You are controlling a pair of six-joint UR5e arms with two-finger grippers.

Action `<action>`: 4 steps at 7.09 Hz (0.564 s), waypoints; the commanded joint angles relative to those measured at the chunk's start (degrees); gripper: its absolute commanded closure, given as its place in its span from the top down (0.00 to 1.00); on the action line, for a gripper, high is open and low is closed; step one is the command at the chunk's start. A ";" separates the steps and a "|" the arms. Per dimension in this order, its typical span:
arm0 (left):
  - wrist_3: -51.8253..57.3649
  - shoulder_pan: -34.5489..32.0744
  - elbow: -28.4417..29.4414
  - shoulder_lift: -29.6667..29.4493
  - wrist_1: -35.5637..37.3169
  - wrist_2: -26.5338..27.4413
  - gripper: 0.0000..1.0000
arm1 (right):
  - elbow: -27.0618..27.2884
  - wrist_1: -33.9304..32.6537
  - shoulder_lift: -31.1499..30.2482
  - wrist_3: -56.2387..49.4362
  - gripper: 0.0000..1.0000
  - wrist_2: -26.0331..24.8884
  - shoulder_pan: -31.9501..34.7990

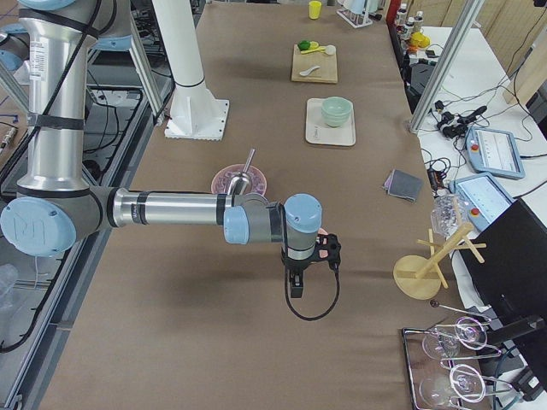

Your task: Stack pink bowl on green and place spoon

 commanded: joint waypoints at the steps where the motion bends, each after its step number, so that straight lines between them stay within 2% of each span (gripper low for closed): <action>1: 0.00 0.26 -0.13 0.00 0.00 0.17 0.98 | 0.04 0.00 -0.05 0.00 1.00 0.00 0.00; 3: 0.09 0.26 -1.09 -0.17 0.00 0.09 0.98 | 0.30 0.00 0.04 0.26 1.00 0.09 0.00; 4: 0.17 0.26 -1.28 -0.61 -0.09 0.26 0.98 | 0.39 2.26 0.04 0.17 1.00 0.09 0.00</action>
